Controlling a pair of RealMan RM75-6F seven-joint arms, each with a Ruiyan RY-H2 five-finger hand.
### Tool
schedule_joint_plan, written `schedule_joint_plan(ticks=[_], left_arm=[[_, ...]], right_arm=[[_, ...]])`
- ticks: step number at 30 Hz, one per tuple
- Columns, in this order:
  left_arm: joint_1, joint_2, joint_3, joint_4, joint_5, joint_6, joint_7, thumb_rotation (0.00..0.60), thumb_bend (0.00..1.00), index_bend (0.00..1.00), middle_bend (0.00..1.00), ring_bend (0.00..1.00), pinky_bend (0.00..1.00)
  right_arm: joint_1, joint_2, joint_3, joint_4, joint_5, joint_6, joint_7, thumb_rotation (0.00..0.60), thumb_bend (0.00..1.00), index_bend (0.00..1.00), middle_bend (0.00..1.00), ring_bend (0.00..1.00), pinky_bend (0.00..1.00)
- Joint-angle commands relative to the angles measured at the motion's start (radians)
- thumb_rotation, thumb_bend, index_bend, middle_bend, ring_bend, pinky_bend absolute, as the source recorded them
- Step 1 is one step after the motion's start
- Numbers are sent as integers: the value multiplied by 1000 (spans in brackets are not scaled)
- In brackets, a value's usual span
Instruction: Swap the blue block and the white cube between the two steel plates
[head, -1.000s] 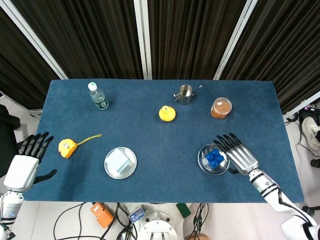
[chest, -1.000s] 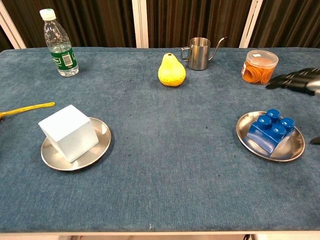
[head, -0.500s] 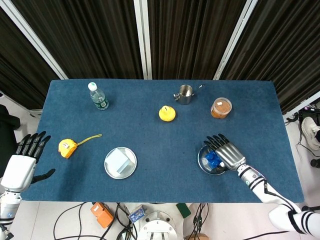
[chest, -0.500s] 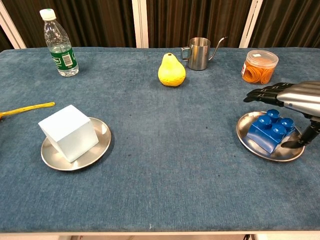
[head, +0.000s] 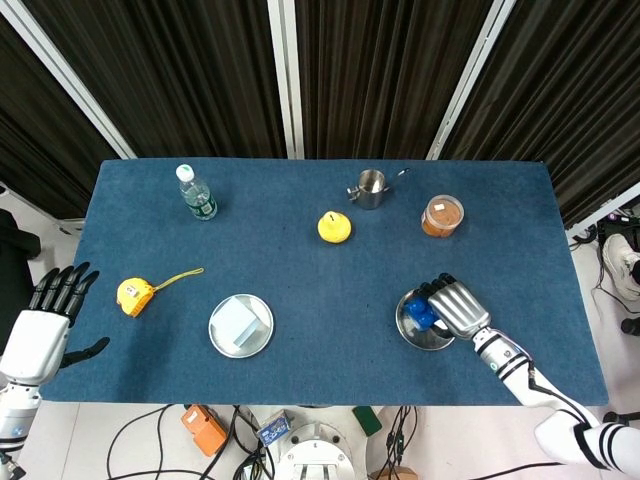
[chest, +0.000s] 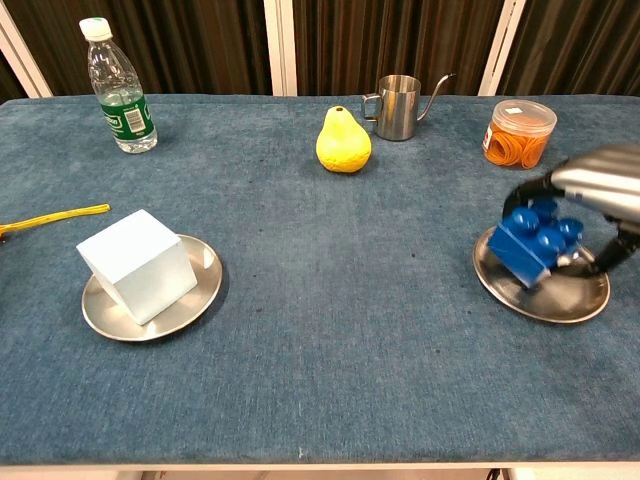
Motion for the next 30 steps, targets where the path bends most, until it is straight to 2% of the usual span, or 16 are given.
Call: schedule_joint_plan(ticks=[1,4,8,15,19,22,24,26,27,30], left_arm=[[0,0,1,0,1,0,1,600,74,36,0,0,4],[-1,1,1,0,2,-2,0,600,75,36,0,0,4],[-3,2,4,0,3,-9,-1,600,74,36,0,0,4],[-1,6,5,1,9,-1,-10,600,74,36,0,0,4],[-2,8,8,2,13,-4,-17,600,74,36,0,0,4],[-7,8,13,1,15,-18,-21,600,70,36,0,0,4],[-11,9,17,0,16,-28,-23,600,64,36,0,0,4],[-15,7,20,-1,20,-37,-22,600,57,36,0,0,4],[-17,6,22,0,23,-40,-23,600,54,36,0,0,4],[-25,4,32,1,36,-56,-29,600,44,36,0,0,4]], right_arm=[[7,13,27,-49,-23,45,-21,600,483,708,503,385,289],[41,16,57,-119,-2,14,-83,600,483,701,503,385,288],[113,-41,100,-164,64,-81,-206,600,483,681,502,385,280],[230,-237,194,-34,249,-179,-373,600,483,653,502,381,270],[288,-312,214,30,334,-217,-441,600,483,595,500,362,254],[324,-361,220,74,391,-235,-482,600,483,438,426,314,234],[341,-376,220,87,423,-249,-496,600,483,205,305,236,190],[355,-383,219,92,450,-252,-514,600,459,30,184,146,119],[357,-384,218,89,460,-248,-517,600,403,0,121,88,69],[352,-371,212,59,450,-213,-505,600,238,0,52,12,8]])
